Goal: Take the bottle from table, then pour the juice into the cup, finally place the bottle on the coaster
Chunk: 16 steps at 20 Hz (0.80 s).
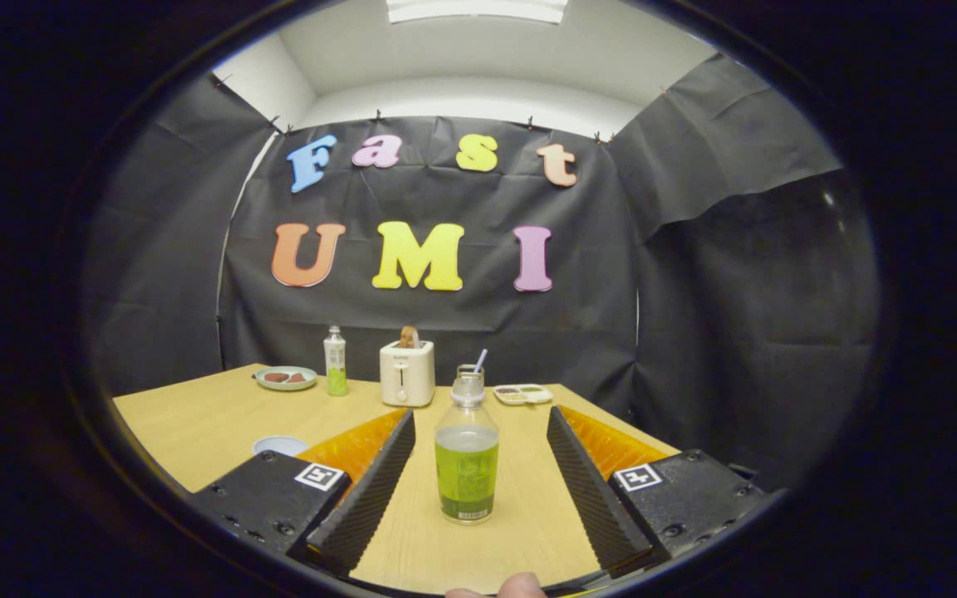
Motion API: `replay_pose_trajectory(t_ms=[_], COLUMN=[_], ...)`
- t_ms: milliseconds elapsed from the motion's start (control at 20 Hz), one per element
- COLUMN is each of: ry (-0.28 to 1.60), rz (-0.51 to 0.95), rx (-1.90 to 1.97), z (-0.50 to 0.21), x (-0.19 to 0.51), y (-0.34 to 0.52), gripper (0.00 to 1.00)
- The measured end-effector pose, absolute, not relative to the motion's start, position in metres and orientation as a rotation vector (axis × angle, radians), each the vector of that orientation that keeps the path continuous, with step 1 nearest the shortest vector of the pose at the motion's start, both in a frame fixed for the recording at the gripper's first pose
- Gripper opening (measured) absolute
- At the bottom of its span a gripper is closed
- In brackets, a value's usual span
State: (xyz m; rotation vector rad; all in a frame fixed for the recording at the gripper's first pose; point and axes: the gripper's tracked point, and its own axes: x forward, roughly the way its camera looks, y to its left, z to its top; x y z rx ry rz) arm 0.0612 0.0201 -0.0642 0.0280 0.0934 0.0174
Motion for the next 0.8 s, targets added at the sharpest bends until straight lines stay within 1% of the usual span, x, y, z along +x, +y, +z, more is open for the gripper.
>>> replay_pose_trajectory(t_ms=[300,800], ry=[0.180,0.321], rz=[0.044,0.034], rx=[0.049,0.054], z=[-0.109,-0.158], x=[0.086,0.124], y=[0.031,0.035], gripper=[1.00,1.00])
